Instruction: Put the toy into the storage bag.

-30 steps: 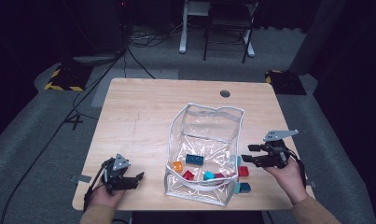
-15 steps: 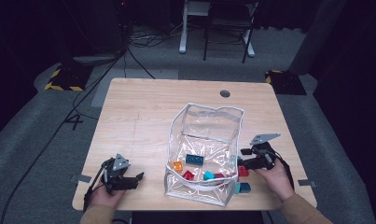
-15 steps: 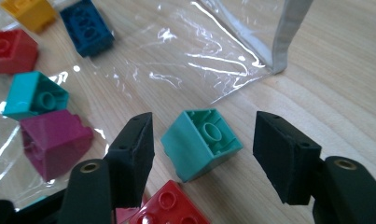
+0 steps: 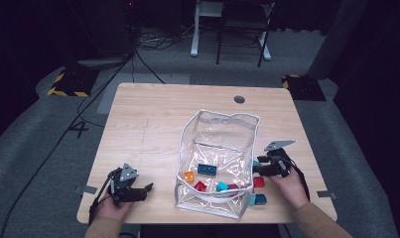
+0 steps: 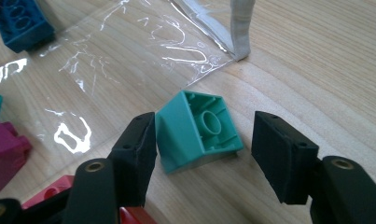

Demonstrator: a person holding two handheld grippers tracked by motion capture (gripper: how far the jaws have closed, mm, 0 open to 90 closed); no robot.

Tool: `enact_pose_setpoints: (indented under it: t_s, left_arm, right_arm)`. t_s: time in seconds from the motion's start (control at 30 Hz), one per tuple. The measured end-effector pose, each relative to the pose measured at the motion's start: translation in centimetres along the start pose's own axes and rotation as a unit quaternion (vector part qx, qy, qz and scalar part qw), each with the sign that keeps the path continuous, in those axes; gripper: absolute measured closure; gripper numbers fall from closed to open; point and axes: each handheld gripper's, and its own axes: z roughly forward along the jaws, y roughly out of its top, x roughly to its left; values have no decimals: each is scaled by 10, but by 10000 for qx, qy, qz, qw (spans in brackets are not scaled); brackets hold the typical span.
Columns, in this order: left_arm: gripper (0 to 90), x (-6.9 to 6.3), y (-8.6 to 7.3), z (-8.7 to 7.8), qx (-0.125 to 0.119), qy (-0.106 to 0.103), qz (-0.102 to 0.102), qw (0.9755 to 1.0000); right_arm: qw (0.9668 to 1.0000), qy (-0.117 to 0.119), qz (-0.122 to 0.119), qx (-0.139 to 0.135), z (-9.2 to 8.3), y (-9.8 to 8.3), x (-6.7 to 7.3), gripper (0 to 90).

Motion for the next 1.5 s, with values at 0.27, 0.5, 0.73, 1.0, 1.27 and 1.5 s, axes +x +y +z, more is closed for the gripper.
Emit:
enact_pose_setpoints:
  t_s: [0.27,0.5,0.73,1.0,1.27,1.5]
  left_arm:
    - [201,0,0,0,1,0,1,10000]
    - [201,0,0,0,0,0,0,10000]
    - [201,0,0,0,0,-1,0,10000]
    - [201,0,0,0,0,0,0,10000]
    - [201,0,0,0,-1,-1,0,10000]
    - [201,0,0,0,1,-1,0,10000]
  right_arm:
    - [9991,-287,-252,159,6,3,7,479]
    - [9990,-333,-242,147,3,4,6,481]
    - [9995,-255,-200,-4,-16,6,6,481]
    - [9994,-92,-235,-253,-41,15,16,481]
    - [9985,86,-272,-473,-66,24,24,481]
    - [9972,167,-350,-646,-89,32,30,481]
